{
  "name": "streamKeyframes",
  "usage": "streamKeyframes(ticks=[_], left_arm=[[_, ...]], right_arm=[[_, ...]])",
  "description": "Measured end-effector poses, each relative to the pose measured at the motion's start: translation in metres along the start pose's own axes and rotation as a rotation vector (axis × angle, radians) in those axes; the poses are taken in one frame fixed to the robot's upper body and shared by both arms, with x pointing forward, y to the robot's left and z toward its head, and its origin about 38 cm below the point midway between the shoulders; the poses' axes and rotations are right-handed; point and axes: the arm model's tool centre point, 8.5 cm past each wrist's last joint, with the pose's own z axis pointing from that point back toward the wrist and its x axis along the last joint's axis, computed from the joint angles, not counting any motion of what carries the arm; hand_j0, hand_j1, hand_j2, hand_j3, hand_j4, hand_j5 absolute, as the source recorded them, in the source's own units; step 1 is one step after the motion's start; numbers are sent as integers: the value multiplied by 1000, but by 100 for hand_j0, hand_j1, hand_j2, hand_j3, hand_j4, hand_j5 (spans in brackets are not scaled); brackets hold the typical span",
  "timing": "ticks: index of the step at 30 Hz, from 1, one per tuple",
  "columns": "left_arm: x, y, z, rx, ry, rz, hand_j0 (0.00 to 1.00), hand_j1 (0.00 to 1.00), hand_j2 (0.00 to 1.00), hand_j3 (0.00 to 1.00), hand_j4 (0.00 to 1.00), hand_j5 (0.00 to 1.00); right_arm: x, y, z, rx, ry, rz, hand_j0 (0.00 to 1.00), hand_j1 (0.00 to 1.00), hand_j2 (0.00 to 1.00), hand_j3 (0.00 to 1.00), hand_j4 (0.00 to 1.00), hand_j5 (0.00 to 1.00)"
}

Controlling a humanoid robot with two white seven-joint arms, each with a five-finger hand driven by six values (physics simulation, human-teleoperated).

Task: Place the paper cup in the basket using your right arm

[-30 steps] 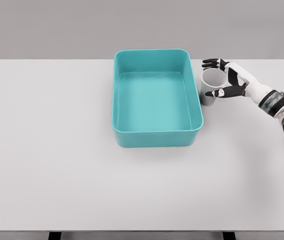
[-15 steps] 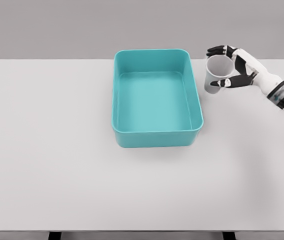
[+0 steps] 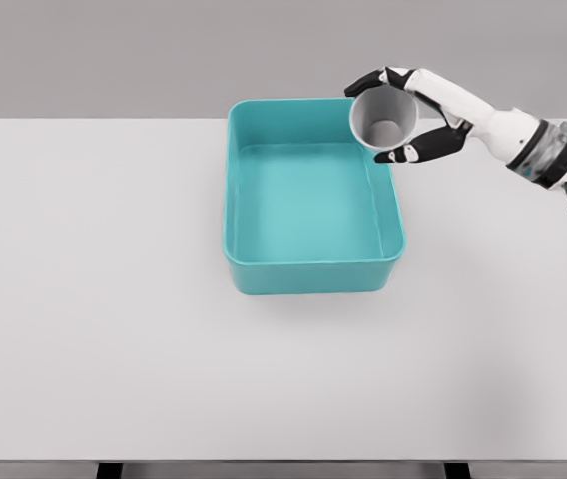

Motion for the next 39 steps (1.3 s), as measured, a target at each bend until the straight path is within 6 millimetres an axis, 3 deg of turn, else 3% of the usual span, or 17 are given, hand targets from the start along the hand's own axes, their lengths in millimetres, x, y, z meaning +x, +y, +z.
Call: streamKeyframes(ticks=[8,13,17,19,21,29,34,36,39], left_arm=[[0,0,0,0,0,0,100,100,100,100,100,100],[0,0,0,0,0,0,100,100,100,100,100,100],[0,0,0,0,0,0,100,100,100,100,100,100],[0,0,0,0,0,0,100,100,100,100,100,100],[0,0,0,0,0,0,100,100,100,100,100,100],[0,0,0,0,0,0,100,100,100,100,100,100],[0,0,0,0,0,0,100,100,100,100,100,100],[0,0,0,0,0,0,100,100,100,100,100,100],[0,0,0,0,0,0,100,100,100,100,100,100]], right_arm=[[23,45,-51,212,-10,185,73,73,73,73,73,73],[17,87,-83,373,109,315,74,74,74,74,74,74],[5,99,-88,417,203,362,74,74,74,74,74,74],[1,98,-89,425,235,380,76,76,76,76,76,76],[-1,99,-89,429,253,388,99,99,99,99,99,99],[7,93,-89,408,234,400,100,100,100,100,100,100],[22,63,-76,306,168,367,100,100,100,100,100,100],[20,56,-61,257,162,315,100,100,100,100,100,100],[9,34,-18,108,135,161,100,100,100,100,100,100]])
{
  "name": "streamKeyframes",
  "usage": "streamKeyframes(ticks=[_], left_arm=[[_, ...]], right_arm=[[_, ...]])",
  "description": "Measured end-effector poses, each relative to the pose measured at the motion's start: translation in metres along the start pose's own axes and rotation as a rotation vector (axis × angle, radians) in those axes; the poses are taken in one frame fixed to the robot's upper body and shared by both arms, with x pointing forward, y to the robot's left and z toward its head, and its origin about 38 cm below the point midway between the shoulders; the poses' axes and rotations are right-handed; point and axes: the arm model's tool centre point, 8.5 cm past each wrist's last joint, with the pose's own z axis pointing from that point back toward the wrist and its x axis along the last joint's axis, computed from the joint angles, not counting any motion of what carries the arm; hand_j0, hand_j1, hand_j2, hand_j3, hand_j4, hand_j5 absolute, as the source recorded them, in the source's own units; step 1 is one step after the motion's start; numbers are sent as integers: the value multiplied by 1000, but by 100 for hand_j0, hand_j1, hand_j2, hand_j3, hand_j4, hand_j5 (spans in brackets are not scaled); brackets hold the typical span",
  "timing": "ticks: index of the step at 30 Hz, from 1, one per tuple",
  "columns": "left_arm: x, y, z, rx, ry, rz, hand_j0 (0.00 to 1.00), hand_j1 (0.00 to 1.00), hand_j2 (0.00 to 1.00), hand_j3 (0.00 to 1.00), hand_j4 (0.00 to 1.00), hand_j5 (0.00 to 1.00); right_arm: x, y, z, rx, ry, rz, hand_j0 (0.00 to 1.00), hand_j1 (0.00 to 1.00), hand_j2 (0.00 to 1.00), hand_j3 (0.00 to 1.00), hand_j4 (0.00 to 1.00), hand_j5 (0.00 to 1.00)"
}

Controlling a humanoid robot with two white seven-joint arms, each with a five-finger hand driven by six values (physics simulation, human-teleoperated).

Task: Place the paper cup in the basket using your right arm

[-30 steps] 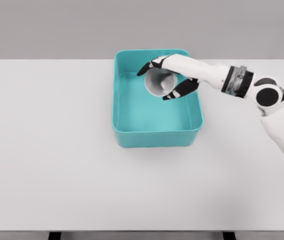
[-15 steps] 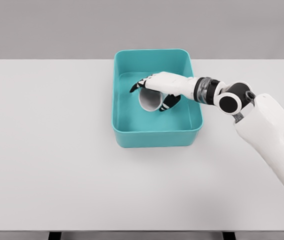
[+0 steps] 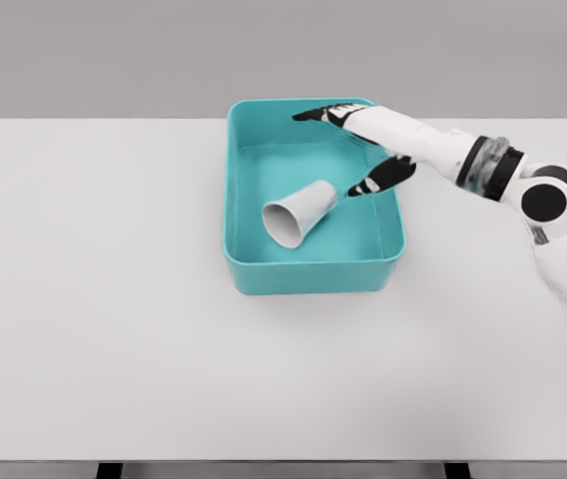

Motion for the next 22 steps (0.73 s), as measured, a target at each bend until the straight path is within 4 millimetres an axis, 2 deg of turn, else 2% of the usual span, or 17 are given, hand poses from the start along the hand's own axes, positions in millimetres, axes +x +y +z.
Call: streamKeyframes(ticks=[1,4,6,7,14,22], left_arm=[[0,0,0,0,0,0,100,100,100,100,100,100],[0,0,0,0,0,0,100,100,100,100,100,100],[0,0,0,0,0,0,100,100,100,100,100,100],[0,0,0,0,0,0,100,100,100,100,100,100],[0,0,0,0,0,0,100,100,100,100,100,100],[0,0,0,0,0,0,100,100,100,100,100,100]], right_arm=[[-6,-10,16,-65,-17,-53,100,100,100,100,100,100],[-42,-20,77,-248,33,-187,100,100,100,100,100,100],[-57,-29,102,-312,94,-199,100,100,100,100,100,100],[-64,-23,111,-311,140,-206,100,100,100,100,100,100],[-79,-19,125,-296,265,-170,100,100,100,100,100,100],[-81,-15,122,-296,278,-183,100,100,100,100,100,100]])
